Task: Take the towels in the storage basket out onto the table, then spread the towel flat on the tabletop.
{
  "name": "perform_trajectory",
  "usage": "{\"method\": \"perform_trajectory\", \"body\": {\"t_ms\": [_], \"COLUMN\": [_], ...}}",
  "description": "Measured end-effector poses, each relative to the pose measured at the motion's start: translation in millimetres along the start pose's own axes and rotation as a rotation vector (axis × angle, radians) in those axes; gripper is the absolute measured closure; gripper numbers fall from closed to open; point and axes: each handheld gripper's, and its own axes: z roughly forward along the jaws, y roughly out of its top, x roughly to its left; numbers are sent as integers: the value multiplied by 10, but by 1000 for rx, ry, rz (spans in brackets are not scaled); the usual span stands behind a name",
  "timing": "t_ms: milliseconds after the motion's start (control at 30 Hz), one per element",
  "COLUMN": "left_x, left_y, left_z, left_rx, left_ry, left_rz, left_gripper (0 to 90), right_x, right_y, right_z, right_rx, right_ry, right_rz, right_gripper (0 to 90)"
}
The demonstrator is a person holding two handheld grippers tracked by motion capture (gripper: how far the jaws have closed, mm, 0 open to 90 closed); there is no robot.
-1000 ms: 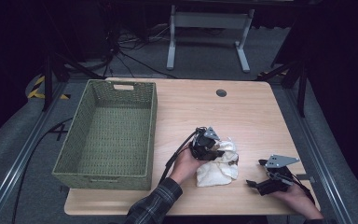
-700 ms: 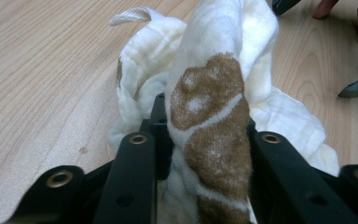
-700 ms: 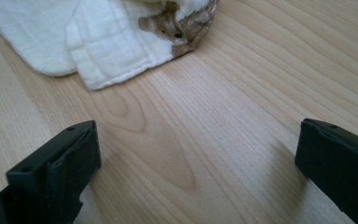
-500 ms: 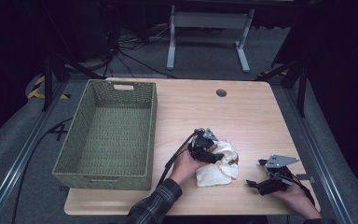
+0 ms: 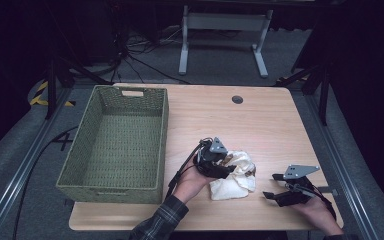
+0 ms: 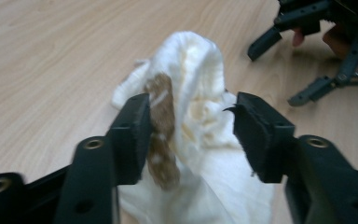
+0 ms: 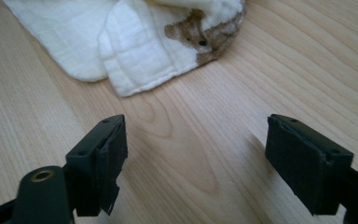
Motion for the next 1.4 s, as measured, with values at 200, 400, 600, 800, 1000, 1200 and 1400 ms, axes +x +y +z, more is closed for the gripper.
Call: {"method": "perform_trajectory", "body": {"t_ms": [200,400,600,800,1000,1200,1400], "left_x": [-175,-343,-435,-487,-529,-554,-567], "left_y": [-80,-153,-212,-227,-239,-259,-269], "left_z": [21,140,330,425,484,573,583], "left_rx": [49,90,131,141,149,187,177], "left_ry": [-20,-54,-60,-51,-45,-44,9], "left_rz": [31,27,38,56,69,91,123], "left_gripper": [669,785,833,751,636,610,734], "right_x": [37,75,126,161,166,178,188], "right_y": [94,186,266,323,348,378,382], "right_z": [31,53,113,168,193,253,324], "right_rx": [-5,-41,-47,-51,-58,-43,-3], "right_ry": [36,80,118,137,144,160,143], "right_rz": [-19,-17,-32,-47,-53,-58,-76], "right_gripper": [327,438,507,575,588,596,662]}}
